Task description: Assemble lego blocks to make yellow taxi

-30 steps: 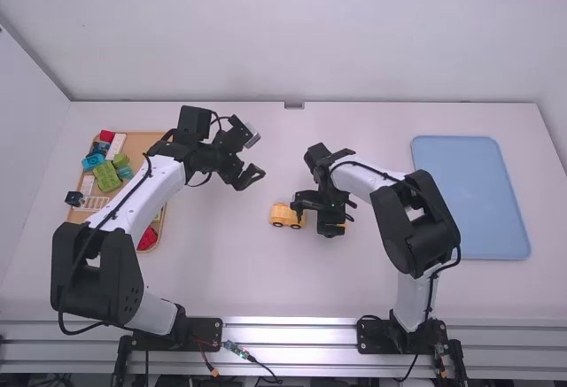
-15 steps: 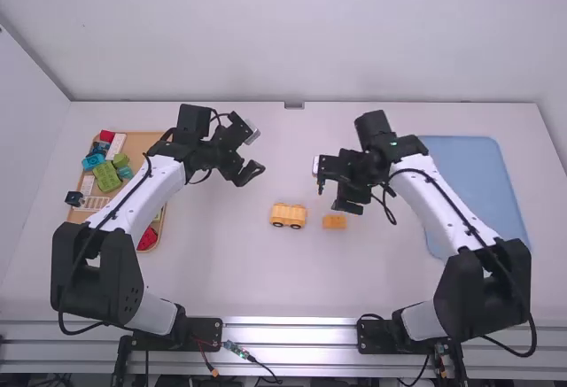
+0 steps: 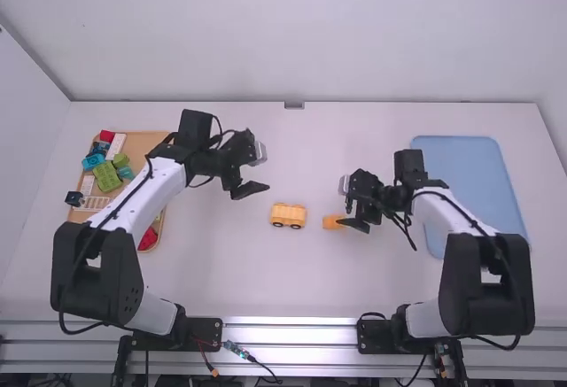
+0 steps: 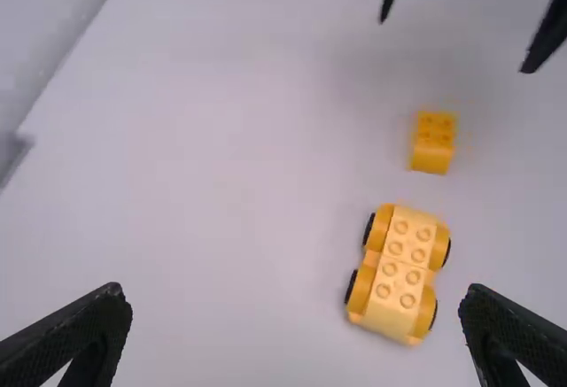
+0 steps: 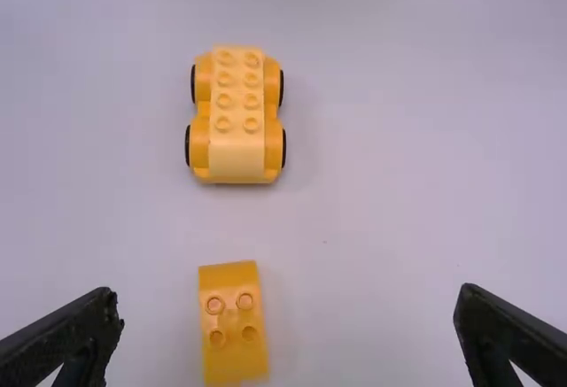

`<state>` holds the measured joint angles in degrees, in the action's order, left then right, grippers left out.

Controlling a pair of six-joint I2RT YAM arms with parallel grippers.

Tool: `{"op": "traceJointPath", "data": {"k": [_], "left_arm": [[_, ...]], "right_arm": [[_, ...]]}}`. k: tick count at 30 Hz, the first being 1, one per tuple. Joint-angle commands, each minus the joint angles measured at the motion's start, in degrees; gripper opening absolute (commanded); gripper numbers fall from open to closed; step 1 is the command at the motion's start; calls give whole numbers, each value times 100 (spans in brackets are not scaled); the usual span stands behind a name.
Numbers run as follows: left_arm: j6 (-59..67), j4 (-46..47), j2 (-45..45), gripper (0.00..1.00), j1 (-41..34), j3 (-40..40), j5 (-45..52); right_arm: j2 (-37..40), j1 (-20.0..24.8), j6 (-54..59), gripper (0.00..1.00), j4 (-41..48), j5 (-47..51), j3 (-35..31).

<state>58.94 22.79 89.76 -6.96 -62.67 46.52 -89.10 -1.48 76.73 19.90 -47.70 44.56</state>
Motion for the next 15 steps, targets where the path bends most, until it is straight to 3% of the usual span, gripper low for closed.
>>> {"op": "traceJointPath", "data": {"k": [1, 8, 11, 15], "left_arm": [[1169, -205, 14, 99, 22, 466, 813], [1158, -2267, 628, 99, 20, 1650, 1910], [837, -2833, 977, 99, -28, 1775, 2243], [647, -3077, 1469, 99, -166, 1676, 2317]], "right_arm": [[-46, 42, -286, 99, -385, -444, -468], [-46, -50, -1043, 99, -2730, -369, -1718], [-48, -48, -1412, 99, -3526, -37, -2076], [-48, -37, -1220, 99, -3899, -197, -2361]]}}
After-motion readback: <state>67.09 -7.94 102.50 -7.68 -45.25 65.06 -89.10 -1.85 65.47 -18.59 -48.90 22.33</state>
